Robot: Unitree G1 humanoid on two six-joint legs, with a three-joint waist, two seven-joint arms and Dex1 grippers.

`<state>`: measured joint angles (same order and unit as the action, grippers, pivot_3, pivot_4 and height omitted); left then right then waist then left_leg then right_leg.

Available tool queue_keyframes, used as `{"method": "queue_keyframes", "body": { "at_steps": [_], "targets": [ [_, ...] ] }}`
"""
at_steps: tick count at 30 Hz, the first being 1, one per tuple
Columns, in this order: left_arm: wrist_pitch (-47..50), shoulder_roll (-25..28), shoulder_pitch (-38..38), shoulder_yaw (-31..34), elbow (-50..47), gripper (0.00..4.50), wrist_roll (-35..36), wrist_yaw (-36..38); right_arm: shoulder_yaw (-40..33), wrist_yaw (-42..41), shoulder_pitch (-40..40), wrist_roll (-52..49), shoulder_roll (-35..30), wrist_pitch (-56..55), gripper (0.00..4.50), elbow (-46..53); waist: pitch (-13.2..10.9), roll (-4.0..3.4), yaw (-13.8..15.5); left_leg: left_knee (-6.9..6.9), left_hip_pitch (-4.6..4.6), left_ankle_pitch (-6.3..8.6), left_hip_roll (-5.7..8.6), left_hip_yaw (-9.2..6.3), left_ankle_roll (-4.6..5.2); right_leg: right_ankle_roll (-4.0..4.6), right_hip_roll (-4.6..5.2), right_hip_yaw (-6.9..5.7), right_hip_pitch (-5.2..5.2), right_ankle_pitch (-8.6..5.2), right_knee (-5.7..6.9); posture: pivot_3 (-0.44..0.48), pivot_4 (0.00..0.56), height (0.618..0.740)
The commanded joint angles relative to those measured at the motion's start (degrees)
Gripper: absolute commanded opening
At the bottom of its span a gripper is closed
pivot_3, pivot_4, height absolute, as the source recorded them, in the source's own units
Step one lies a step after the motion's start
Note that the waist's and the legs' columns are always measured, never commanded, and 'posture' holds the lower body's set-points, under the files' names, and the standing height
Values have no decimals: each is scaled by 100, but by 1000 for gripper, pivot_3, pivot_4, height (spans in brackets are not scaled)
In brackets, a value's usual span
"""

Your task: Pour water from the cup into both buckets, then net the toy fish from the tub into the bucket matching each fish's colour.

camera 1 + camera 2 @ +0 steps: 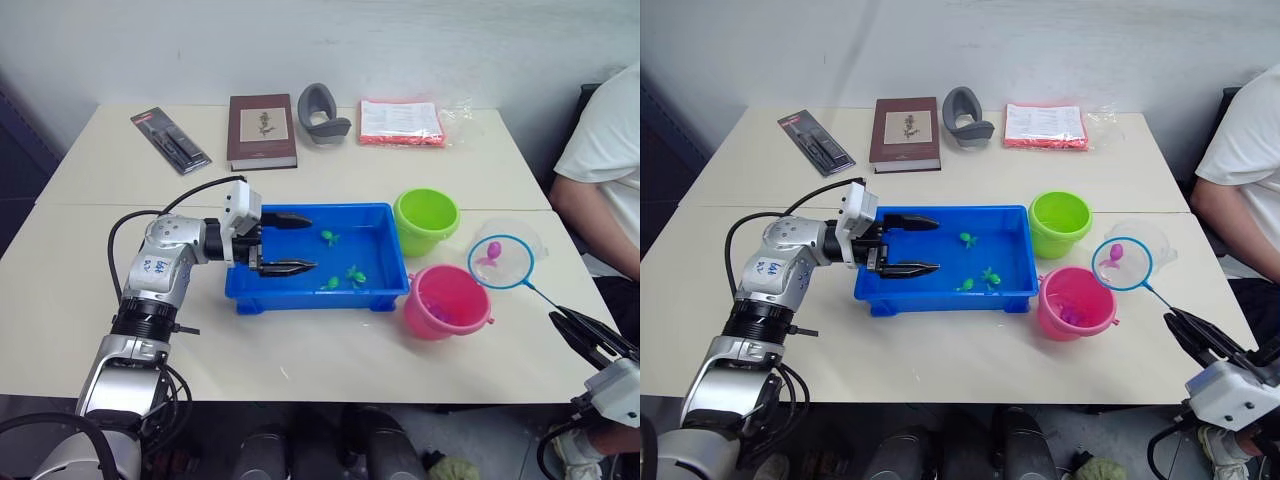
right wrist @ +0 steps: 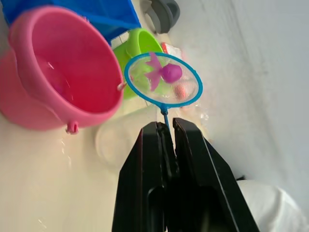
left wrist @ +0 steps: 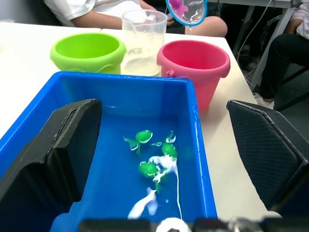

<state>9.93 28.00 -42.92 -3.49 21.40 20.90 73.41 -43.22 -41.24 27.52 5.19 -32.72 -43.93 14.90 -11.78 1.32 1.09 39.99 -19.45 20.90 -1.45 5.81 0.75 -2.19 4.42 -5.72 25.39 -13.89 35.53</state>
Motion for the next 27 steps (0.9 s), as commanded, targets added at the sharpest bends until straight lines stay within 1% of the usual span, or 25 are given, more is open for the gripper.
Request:
{"method": "queue_keyframes", "body": {
  "at_steps": [1,2,4,8,14,18,22,27],
  "targets": [
    [4,18,-34,30,-143,4459,15,42,-489,859,-135,1523,87,-1643,0,-370,0,0,-5,0,1,-1,0,3,-2,0,0,2,0,0,2,0,150,740],
    [20,19,-24,31,-161,4459,22,47,-597,1115,-209,1912,171,-1961,0,-464,0,0,-6,-1,4,-1,0,4,-6,0,-1,5,0,0,2,0,150,740],
    [34,20,-16,36,-168,4459,28,50,-523,1429,-224,2275,192,-2216,0,-662,0,0,-4,-2,7,1,-1,6,-10,1,-3,9,0,-1,2,0,150,740],
    [44,12,-8,48,-183,4459,30,38,-616,2171,-320,3193,271,-2777,0,-859,0,0,-7,-3,10,0,-1,11,-13,3,-2,18,0,-2,6,0,150,740],
    [50,-3,25,35,-227,4459,23,29,-640,3269,-316,4356,111,-2768,0,-1108,0,0,-59,-4,15,1,-2,18,-14,5,-4,30,0,-3,9,0,150,740],
    [47,-60,56,33,-260,4459,66,46,-406,3949,-235,4803,-94,-2711,0,-1211,0,0,-109,-5,17,1,-2,19,-14,5,-7,39,0,-3,9,0,150,740],
    [18,-81,66,49,-249,4459,55,49,-270,4665,-161,5232,-233,-2399,0,-1290,0,0,-121,-9,18,0,-4,21,-17,5,-13,46,0,-5,9,0,150,740],
    [13,-91,115,36,-282,4459,36,21,-20,5349,-41,5448,-552,-2110,0,-1253,0,0,-132,-23,17,0,-4,40,-18,3,-17,67,0,-6,9,0,150,740]
  ]
}}
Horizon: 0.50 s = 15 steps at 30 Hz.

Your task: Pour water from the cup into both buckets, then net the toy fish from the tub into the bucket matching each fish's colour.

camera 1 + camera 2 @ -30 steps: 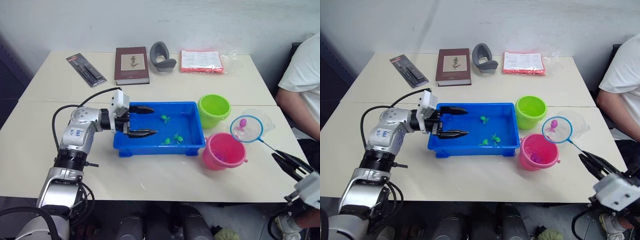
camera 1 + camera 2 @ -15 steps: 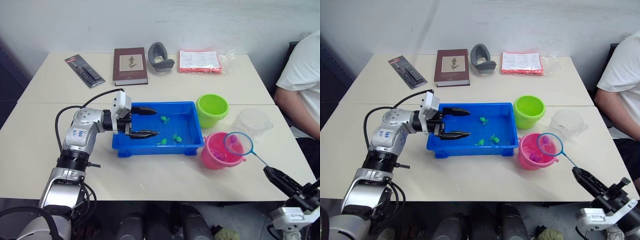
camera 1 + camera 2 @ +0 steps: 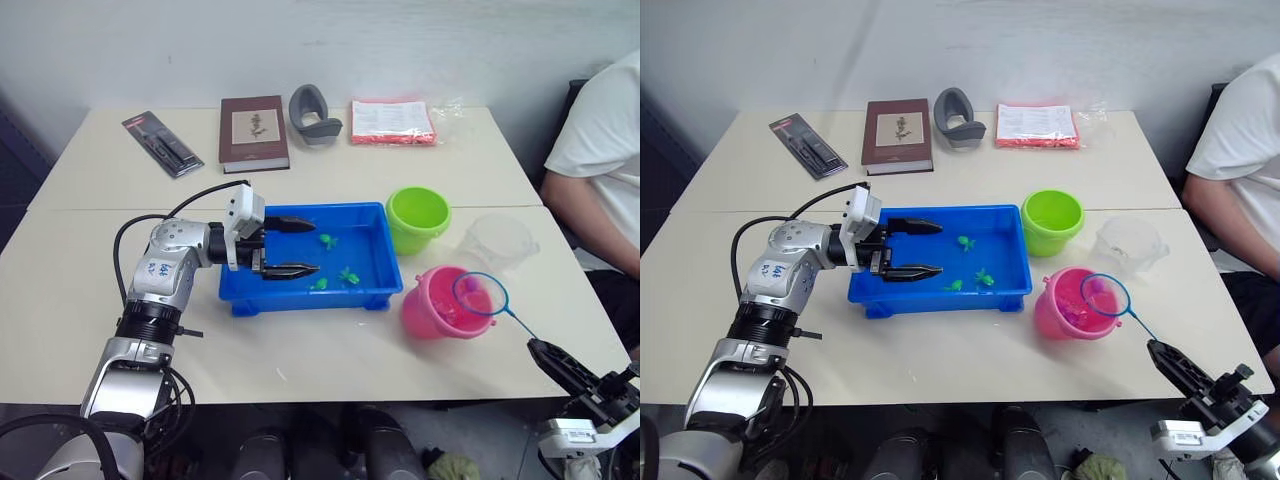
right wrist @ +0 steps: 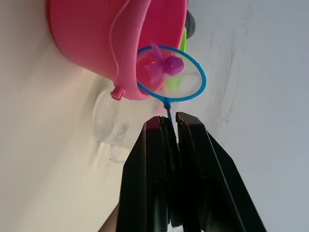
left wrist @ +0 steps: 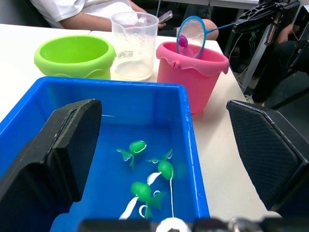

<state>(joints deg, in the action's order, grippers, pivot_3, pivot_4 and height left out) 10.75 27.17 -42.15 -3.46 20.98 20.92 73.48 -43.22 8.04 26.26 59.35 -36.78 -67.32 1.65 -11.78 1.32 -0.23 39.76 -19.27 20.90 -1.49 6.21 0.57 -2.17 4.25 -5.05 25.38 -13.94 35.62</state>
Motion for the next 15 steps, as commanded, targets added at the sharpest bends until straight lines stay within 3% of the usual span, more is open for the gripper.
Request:
{"method": "queue_keyframes", "body": {
  "at_steps": [1,15],
  "targets": [
    [-65,-12,52,37,-253,4459,35,3,42,540,115,65,-210,277,0,92,0,0,-1,-6,1,-1,0,6,-2,-1,-2,8,0,-1,0,0,150,740],
    [12,-71,198,36,-436,4459,41,-151,592,812,237,-287,-992,927,0,481,0,0,-6,-25,15,-7,-13,32,-17,-5,-30,46,2,-3,-3,0,150,740]
  ]
}}
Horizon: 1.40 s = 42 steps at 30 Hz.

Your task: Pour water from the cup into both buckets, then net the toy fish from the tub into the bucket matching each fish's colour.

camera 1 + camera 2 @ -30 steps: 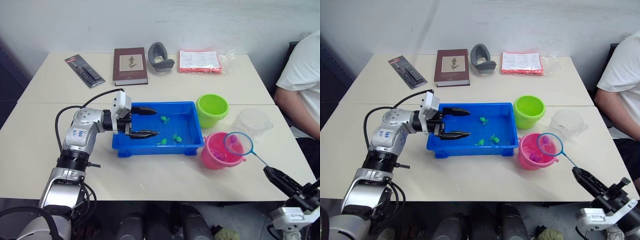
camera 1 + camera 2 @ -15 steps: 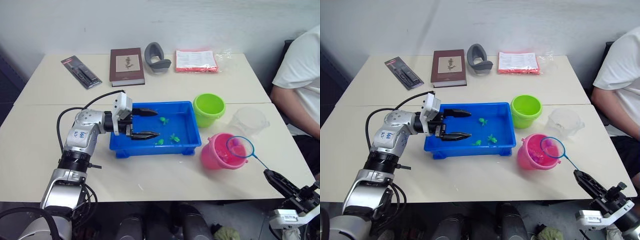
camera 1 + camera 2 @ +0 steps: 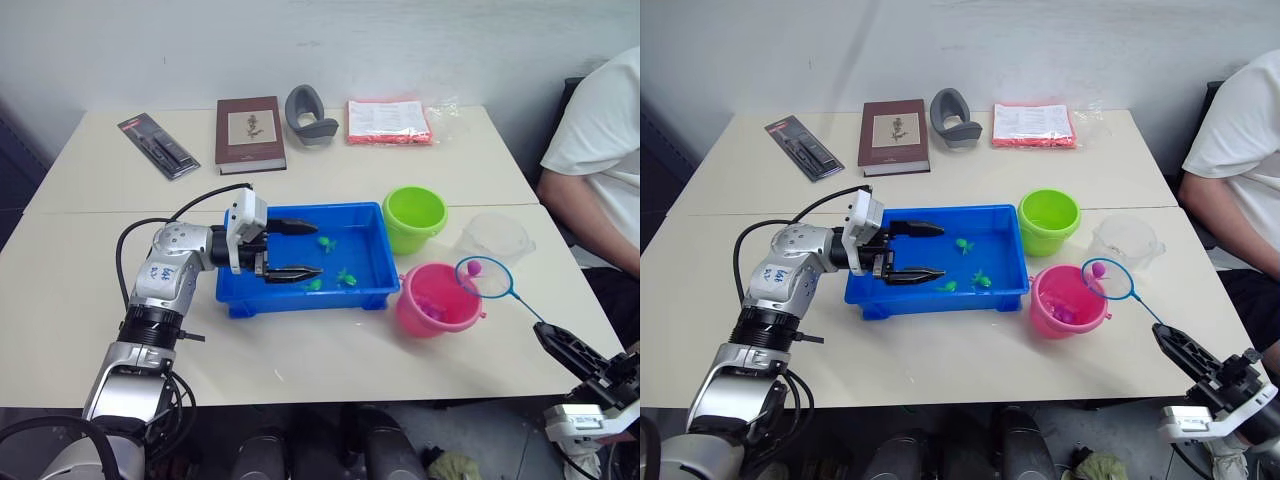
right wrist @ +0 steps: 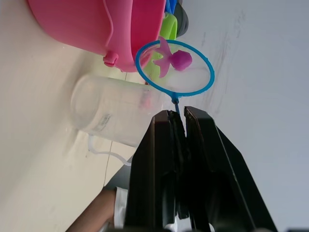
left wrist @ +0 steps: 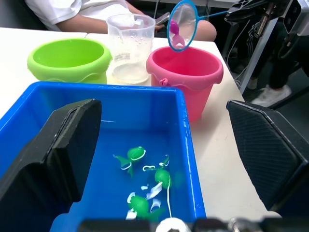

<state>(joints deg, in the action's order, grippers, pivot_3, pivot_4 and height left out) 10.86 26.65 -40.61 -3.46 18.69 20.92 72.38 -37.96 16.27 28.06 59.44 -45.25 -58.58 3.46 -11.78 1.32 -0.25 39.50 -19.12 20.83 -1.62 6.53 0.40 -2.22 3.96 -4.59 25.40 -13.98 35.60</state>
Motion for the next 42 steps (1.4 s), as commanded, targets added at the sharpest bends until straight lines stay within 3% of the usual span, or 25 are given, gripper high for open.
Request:
{"method": "queue_keyframes", "body": {
  "at_steps": [1,7,11,22,31,42],
  "targets": [
    [3,-19,53,34,-218,4459,42,-48,97,-68,71,-374,-163,71,0,373,0,0,-8,-1,2,0,-1,3,-1,0,-2,3,1,0,0,0,150,740],
    [44,-28,130,13,-298,4459,57,-38,256,-439,161,-733,-266,221,0,762,0,0,-3,-1,4,1,-5,10,-4,0,-9,11,1,0,-1,0,150,740],
    [40,-16,161,8,-330,4459,49,-18,-49,-647,89,-990,-166,649,0,967,0,0,-3,-2,5,2,-7,11,-5,-1,-11,13,1,0,-2,0,150,740],
    [79,-39,288,-4,-464,4459,39,-60,184,-1208,259,-1309,-250,491,0,1246,0,0,-3,-4,8,4,-13,17,-8,-1,-20,19,2,0,-5,0,150,740],
    [99,-48,245,9,-481,4459,37,-100,-1,-1313,69,-1388,-131,810,0,1272,0,0,-2,-8,9,4,-15,19,-9,0,-24,21,3,0,-6,0,150,740],
    [78,-56,210,11,-445,4459,28,-156,23,-1343,141,-1453,-349,379,0,1030,0,1,-3,-11,10,5,-16,24,-9,0,-27,26,5,0,-8,0,150,740]
  ]
}}
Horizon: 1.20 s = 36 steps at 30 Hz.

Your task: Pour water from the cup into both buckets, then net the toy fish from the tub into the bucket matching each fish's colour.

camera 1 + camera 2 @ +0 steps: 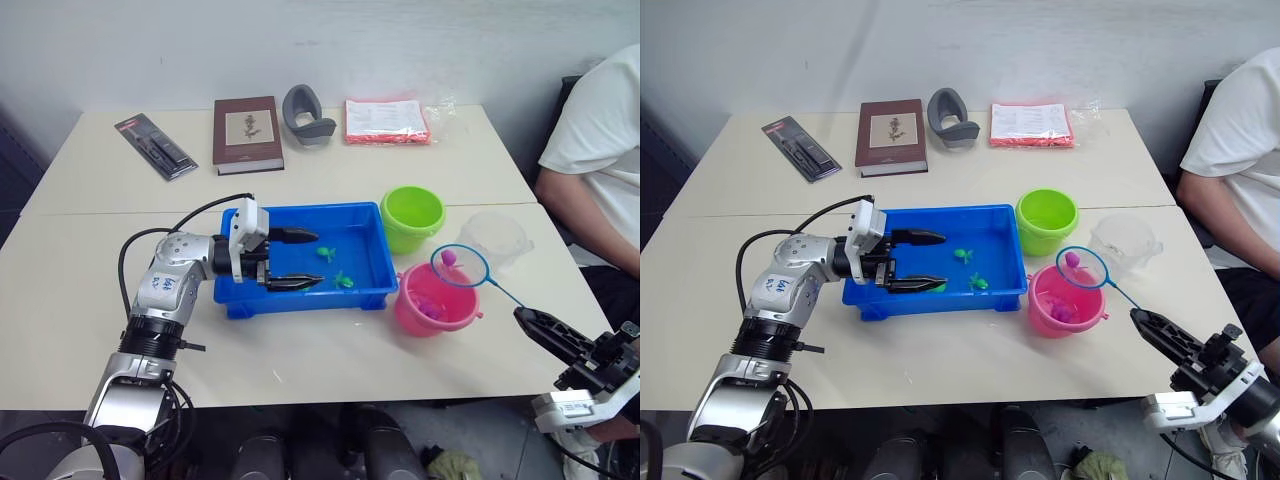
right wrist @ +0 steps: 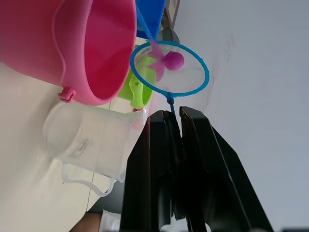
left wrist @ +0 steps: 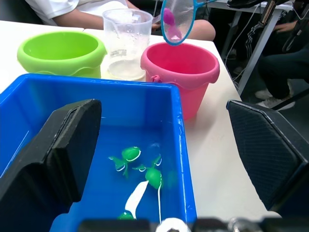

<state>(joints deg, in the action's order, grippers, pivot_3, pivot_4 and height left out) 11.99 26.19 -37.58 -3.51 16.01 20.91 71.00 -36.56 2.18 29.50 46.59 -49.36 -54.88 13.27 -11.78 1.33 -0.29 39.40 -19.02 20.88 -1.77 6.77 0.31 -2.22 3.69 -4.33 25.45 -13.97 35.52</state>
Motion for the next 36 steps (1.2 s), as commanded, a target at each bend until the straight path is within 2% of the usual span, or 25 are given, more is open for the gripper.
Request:
{"method": "queue_keyframes", "body": {
  "at_steps": [1,8,10,20,28,30,36],
  "targets": [
    [-36,-8,-87,16,-183,4459,30,-23,-169,89,-22,-127,139,106,0,70,0,0,2,-1,0,0,0,0,0,0,0,0,0,0,0,0,150,740],
    [-13,-5,-42,36,-217,4459,50,-64,-28,87,-38,-42,-82,-404,0,117,0,0,-1,-1,1,0,0,2,-1,0,0,2,1,0,0,0,150,740],
    [-49,6,-64,27,-206,4459,22,-65,-258,110,-60,-65,75,-122,0,54,0,0,0,-2,2,0,0,3,-1,0,-1,3,1,0,0,0,150,740],
    [-73,11,-74,44,-151,4459,33,-76,-372,146,-149,-2,-42,-61,0,-187,0,0,-3,-4,4,0,0,4,-2,0,-1,4,1,0,0,0,150,740],
    [-56,-7,-68,81,-145,4459,54,-130,-132,106,-109,-100,-205,-512,0,-135,0,0,-1,-8,7,0,0,8,-2,0,-2,8,1,0,-1,0,150,740],
    [-75,5,-70,63,-143,4459,37,-108,-357,147,-224,-25,-113,-168,0,-263,0,0,-1,-8,7,0,0,8,-3,0,-2,8,1,0,-1,0,150,740],
    [-51,-4,-50,80,-156,4459,58,-128,-250,80,-224,-50,-375,-510,0,-310,0,0,1,-9,9,0,-1,10,-4,0,-4,10,1,0,-1,0,150,740]
  ]
}}
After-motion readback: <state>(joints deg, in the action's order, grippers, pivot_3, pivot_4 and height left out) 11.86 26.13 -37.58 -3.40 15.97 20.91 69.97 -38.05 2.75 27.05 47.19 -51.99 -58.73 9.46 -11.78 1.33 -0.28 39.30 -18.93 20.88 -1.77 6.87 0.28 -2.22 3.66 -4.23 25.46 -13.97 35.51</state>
